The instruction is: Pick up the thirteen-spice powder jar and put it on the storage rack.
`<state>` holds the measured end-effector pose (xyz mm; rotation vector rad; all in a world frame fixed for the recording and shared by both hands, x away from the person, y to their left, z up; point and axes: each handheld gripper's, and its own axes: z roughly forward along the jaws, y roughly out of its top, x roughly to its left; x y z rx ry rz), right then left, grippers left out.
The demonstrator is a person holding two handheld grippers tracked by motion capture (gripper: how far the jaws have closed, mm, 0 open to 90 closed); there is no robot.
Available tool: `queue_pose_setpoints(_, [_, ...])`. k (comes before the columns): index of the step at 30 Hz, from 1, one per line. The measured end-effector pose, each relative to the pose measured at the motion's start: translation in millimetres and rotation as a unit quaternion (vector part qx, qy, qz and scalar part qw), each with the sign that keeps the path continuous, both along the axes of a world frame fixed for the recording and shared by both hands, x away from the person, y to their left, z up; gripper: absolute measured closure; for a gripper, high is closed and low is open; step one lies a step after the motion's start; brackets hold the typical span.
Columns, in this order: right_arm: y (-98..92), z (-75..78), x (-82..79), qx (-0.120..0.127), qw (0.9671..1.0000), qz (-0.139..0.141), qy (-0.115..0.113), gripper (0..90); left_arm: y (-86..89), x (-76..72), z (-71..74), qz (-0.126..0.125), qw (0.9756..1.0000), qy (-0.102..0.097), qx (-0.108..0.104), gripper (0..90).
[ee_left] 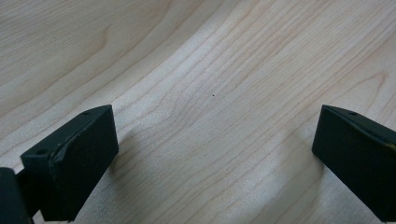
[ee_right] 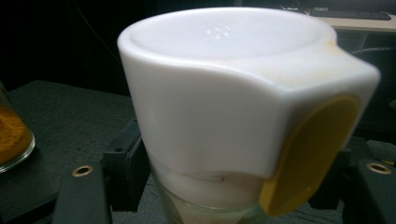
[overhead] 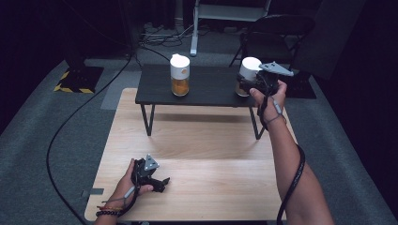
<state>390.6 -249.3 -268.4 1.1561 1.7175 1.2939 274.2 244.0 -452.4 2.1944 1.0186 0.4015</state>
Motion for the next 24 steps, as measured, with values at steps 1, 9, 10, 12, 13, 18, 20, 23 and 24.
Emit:
queue_pose_setpoints(1, [1.3, -2.1, 1.0, 0.001, 1.0000, 0.000, 0.000, 29.8, 0.0, 0.0, 0.0, 0.000, 1.0000, 0.000, 0.000, 0.4])
queue_pose_setpoints(9, [1.9, -8.3, 4.4, 0.006, 1.0000, -0.003, 0.005, 29.8, 0.3, 0.2, 0.0, -0.001, 1.0000, 0.000, 0.000, 0.5])
queue_pose_setpoints(10, [1.8, -8.2, 4.4, 0.005, 1.0000, -0.003, 0.005, 29.8, 0.2, 0.2, 0.1, -0.001, 1.0000, 0.000, 0.000, 0.5])
queue_pose_setpoints(12, [1.9, -8.3, 4.1, 0.004, 1.0000, -0.002, 0.004, 29.8, 0.2, 0.2, 0.0, -0.001, 1.0000, 0.000, 0.000, 0.4])
queue_pose_setpoints(13, [2.1, -9.2, 3.2, 0.002, 1.0000, -0.002, 0.002, 29.7, 0.3, 0.2, -0.1, -0.001, 1.0000, 0.000, 0.000, 0.4])
queue_pose_setpoints(18, [-2.7, -10.9, 4.9, 0.014, 0.9999, 0.002, 0.005, 29.2, 0.2, 0.1, 0.0, -0.001, 1.0000, 0.000, 0.000, 0.4])
queue_pose_setpoints(20, [-3.4, -12.6, 4.5, 0.010, 0.9999, 0.004, 0.004, 27.9, 0.2, 0.2, 0.0, -0.001, 1.0000, 0.000, 0.000, 0.5])
queue_pose_setpoints(23, [-5.8, -13.6, 5.7, 0.012, 0.9999, 0.008, 0.008, 25.7, 0.3, 0.3, 0.0, -0.001, 1.0000, 0.000, 0.000, 0.4])
queue_pose_setpoints(24, [-5.8, -13.6, 5.7, 0.012, 0.9999, 0.008, 0.008, 25.7, 0.3, 0.3, 0.0, -0.001, 1.0000, 0.000, 0.000, 0.5])
